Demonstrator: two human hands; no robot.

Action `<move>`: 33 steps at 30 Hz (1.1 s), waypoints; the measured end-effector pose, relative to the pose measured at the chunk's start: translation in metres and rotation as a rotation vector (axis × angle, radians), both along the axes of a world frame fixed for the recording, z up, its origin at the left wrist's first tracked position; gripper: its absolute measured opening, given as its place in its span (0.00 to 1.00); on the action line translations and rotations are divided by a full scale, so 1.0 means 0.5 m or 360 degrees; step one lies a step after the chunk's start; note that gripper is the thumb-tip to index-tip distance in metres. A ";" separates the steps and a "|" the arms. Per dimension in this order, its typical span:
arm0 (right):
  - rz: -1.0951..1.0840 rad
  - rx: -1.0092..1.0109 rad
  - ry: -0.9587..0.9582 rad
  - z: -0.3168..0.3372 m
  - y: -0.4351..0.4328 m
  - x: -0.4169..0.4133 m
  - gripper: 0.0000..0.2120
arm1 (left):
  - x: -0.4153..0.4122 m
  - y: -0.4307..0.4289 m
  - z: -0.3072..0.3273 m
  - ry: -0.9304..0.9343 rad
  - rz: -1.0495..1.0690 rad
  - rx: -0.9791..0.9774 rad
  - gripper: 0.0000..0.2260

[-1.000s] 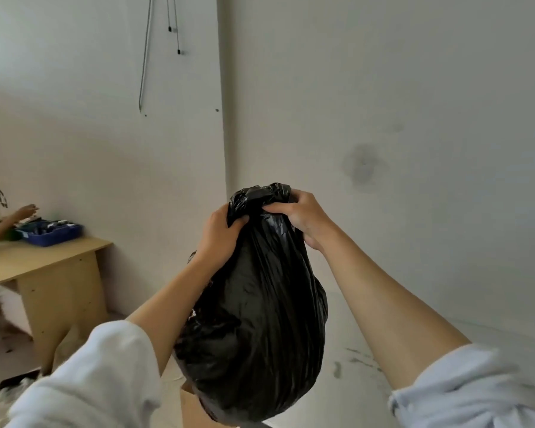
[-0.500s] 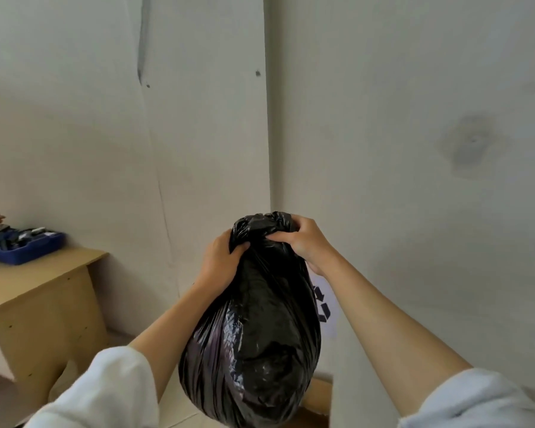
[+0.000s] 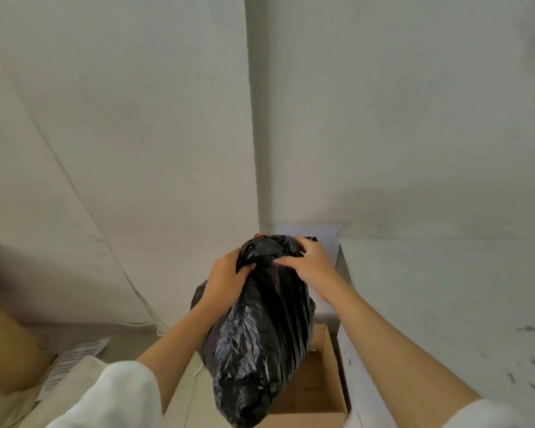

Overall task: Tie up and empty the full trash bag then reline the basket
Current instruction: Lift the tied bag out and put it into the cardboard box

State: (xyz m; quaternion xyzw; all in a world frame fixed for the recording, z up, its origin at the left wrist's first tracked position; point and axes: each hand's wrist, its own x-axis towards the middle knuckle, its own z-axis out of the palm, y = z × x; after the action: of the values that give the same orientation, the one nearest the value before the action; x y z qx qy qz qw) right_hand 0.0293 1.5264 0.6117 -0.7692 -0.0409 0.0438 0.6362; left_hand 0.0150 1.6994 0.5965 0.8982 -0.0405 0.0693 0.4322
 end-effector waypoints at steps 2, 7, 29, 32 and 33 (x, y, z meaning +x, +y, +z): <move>-0.0039 -0.0090 0.0011 -0.070 0.003 0.039 0.14 | 0.049 -0.001 -0.073 0.0065 -0.0052 -0.0008 0.12; -0.0264 -0.0147 0.0134 -0.290 -0.006 0.114 0.17 | 0.149 -0.021 -0.299 0.0280 -0.0195 -0.0084 0.13; -0.0835 0.0179 0.0142 -1.162 -0.098 0.238 0.17 | 0.350 -0.148 -1.136 0.0122 -0.0584 -0.0302 0.11; -0.0681 0.0235 0.0234 -1.168 -0.100 0.232 0.22 | 0.349 -0.144 -1.146 0.0156 -0.0578 -0.0352 0.12; -0.0573 0.0217 0.0286 -1.167 -0.105 0.232 0.26 | 0.348 -0.140 -1.145 0.0186 -0.0589 -0.0359 0.12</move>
State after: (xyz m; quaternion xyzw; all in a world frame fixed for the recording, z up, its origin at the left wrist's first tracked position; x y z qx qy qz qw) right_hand 0.1454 1.4738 0.0282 -0.7124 0.1512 -0.0051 0.6853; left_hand 0.1893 1.6295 0.0238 0.8238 -0.1715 -0.0591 0.5370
